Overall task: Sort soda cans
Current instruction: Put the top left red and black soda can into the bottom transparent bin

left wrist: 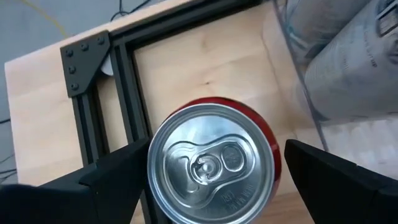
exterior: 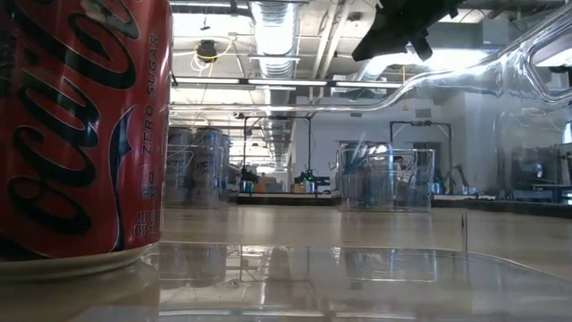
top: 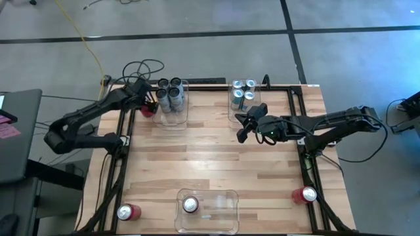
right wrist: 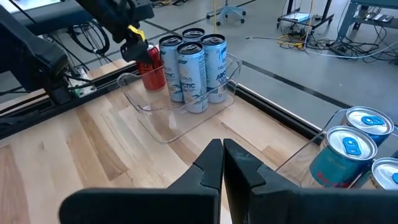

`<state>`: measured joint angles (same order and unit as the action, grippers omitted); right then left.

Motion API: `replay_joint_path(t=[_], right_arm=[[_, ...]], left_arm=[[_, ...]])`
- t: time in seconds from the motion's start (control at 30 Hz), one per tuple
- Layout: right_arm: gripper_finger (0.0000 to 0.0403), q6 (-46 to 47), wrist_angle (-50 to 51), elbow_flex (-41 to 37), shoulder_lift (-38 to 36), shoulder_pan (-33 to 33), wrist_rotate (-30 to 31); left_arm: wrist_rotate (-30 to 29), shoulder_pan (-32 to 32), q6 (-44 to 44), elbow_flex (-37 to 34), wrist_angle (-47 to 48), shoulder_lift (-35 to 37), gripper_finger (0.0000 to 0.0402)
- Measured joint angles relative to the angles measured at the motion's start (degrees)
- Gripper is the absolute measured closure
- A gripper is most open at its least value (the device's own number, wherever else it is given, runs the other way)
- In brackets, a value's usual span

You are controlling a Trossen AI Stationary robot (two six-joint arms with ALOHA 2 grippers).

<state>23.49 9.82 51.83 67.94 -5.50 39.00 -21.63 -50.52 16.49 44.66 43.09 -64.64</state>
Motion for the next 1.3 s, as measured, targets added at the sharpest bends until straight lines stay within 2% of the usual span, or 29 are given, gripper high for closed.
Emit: replay_joint_path(t=[0.17, 0.37, 0.63, 0.77, 0.97, 1.3], right_arm=[[0.0371, -0.08, 0.05, 0.00, 0.00, 0.00, 0.00], [0.0371, -0.20, 0.49, 0.00, 0.00, 0.00, 0.00], [0.0371, -0.68, 0.60, 0.00, -0.02, 0.00, 0.00], [0.0371, -0.92, 0.66, 0.00, 0.00, 0.01, 0.00], [0.0371, -1.05, 0.66, 0.00, -0.01, 0.39, -0.02], [0.0371, -1.00, 0.52, 0.00, -0.02, 0.39, -0.05]], left_arm=[[-0.24, 0.00, 0.87, 0.00, -0.12, -0.53, 0.0048], [-0.49, 0.00, 1.12, 0.07, -0.39, -0.50, 0.0111], [-0.06, 0.79, 0.59, 0.08, 2.64, 0.80, 0.0111], [0.53, 2.32, 0.47, 1.46, 10.65, 4.90, 0.0111], [0.04, 6.65, 3.27, 4.16, 18.73, 14.79, 0.0111], [9.06, 19.75, 7.36, 5.09, 23.66, 28.66, 0.0111]])
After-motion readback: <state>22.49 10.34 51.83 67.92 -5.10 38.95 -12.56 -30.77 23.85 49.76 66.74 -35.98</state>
